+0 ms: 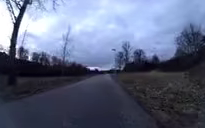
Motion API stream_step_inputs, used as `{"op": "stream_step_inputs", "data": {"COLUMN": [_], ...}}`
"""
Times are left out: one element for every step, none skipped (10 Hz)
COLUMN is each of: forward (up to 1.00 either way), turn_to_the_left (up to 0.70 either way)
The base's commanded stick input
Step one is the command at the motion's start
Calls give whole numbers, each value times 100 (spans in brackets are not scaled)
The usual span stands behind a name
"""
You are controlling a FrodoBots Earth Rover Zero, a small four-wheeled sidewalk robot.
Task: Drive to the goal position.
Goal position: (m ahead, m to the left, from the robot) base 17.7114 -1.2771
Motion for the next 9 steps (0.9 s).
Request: {"op": "stream_step_inputs", "data": {"forward": [50, 50, 50, 50, 50, 50, 50, 50, 50], "turn_to_the_left": [0, 0, 0, 0, 0, 0, 0, 0, 0]}}
